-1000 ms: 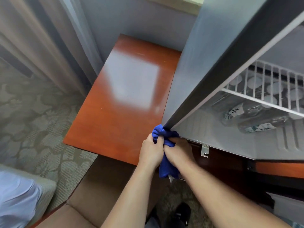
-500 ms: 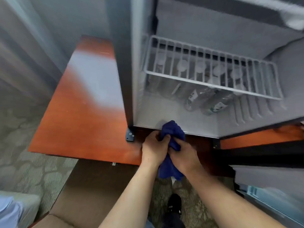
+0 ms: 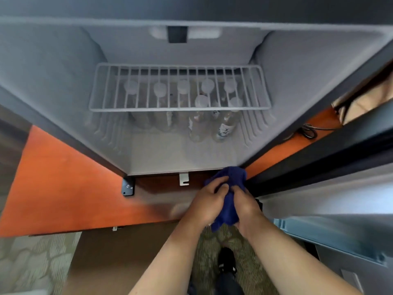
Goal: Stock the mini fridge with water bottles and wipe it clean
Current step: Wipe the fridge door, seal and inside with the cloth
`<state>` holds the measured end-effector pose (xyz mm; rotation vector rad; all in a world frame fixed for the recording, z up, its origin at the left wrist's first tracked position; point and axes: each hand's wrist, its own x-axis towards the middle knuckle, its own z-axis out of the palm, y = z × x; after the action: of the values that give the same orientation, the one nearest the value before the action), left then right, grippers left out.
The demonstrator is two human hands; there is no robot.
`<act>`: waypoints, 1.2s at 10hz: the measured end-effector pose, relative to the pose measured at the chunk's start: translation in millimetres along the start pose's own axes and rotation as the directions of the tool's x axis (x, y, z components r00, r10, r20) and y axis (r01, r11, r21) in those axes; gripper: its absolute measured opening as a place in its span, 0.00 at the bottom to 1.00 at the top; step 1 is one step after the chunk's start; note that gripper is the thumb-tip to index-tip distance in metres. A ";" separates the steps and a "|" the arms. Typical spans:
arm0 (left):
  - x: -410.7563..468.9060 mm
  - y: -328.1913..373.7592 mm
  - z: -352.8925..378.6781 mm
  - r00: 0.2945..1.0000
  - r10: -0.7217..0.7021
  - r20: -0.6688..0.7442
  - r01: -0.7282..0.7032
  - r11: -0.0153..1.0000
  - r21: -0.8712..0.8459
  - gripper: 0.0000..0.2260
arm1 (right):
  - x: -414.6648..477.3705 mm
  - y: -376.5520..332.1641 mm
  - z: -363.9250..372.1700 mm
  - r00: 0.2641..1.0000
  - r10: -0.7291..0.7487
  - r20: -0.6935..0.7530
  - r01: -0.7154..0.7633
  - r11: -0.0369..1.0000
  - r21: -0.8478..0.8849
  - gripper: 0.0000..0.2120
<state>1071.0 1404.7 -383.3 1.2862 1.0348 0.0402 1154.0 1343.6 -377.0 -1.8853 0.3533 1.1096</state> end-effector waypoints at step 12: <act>0.8 43.3 -21.3 0.986 0.052 -0.159 -0.062 0.996 -0.057 0.16 | -4.5 -26.4 41.1 0.966 -0.256 0.035 0.248 0.956 0.158 0.33</act>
<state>1079.5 1436.2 -347.7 1.2712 1.1222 0.2192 1145.0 1390.7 -367.0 -1.7073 0.1553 0.9335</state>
